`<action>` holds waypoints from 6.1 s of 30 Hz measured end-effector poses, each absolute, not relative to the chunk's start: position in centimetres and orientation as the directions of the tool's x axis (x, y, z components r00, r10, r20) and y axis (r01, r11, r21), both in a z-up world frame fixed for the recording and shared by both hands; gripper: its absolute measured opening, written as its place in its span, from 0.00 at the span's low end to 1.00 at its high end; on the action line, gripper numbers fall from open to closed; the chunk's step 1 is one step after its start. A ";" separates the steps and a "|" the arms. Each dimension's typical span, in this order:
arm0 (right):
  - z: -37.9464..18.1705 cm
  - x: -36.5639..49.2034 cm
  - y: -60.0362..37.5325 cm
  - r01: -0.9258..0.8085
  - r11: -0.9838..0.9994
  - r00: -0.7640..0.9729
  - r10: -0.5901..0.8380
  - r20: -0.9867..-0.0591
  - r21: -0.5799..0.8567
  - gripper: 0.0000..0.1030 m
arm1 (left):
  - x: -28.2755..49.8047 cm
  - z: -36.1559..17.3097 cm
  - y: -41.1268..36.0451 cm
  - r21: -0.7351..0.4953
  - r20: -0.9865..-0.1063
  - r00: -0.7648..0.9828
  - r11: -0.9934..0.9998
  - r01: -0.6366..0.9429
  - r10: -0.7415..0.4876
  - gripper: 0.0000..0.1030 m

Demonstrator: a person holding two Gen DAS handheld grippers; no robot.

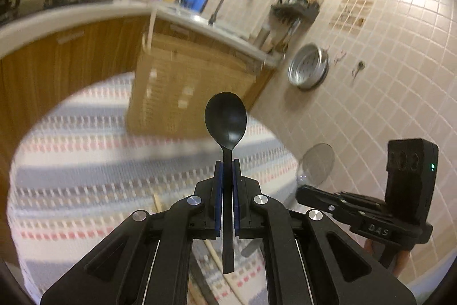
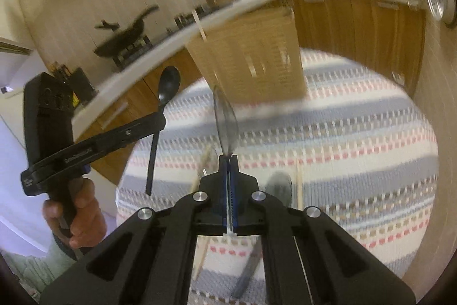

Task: Organize utensils
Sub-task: 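Lift both held spoons into the beige caddy and open both tools, then grasp a clear spoon with the left tool while the right tool grasps two clear spoons, then carry the clear spoons into the beige caddy and open both tools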

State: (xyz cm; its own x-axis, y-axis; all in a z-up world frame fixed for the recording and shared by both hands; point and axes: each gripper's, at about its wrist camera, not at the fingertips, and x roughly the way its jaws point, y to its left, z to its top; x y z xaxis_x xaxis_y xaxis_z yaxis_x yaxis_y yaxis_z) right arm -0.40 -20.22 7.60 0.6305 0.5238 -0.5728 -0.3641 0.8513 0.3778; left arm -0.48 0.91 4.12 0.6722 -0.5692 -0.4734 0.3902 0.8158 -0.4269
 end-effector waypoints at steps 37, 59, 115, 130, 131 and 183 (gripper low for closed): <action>13.4 18.8 -20.0 -0.236 0.947 0.856 0.309 -0.414 0.218 0.01 | 15.5 6.8 1.5 -0.282 -0.120 0.949 0.926 0.250 -0.292 0.04; 12.5 13.6 -21.4 -0.246 0.939 0.806 0.336 -0.487 0.242 0.41 | 8.5 7.9 2.9 -0.282 -0.242 0.907 0.919 0.274 -0.345 0.33; -1.5 1.5 -17.2 -0.160 0.960 0.350 0.275 -0.896 0.232 0.21 | 2.8 -5.5 -4.9 -0.269 -0.876 0.299 0.898 0.347 -0.378 0.34; -1.5 2.3 -16.6 -0.161 0.975 0.392 0.208 -0.896 0.156 0.10 | 3.8 -5.6 -4.9 -0.217 -0.889 0.316 0.912 0.347 -0.332 0.07; -1.4 2.1 -16.8 -0.169 0.971 0.396 0.224 -0.890 0.169 0.10 | 3.7 -5.5 -4.7 -0.232 -0.883 0.319 0.911 0.340 -0.344 0.06; 10.7 1.2 -21.5 -0.275 0.889 0.735 0.440 -0.516 0.365 0.10 | -0.4 8.5 0.3 -0.234 -0.459 0.798 0.919 0.316 -0.391 0.09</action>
State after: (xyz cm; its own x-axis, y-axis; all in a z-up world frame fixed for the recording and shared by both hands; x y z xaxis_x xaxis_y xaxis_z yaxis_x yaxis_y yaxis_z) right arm 1.22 -21.54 10.71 0.7349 0.4396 -0.5165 -0.2752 0.8893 0.3653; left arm -0.35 0.28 8.47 0.7980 -0.3908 -0.4588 0.3157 0.9195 -0.2343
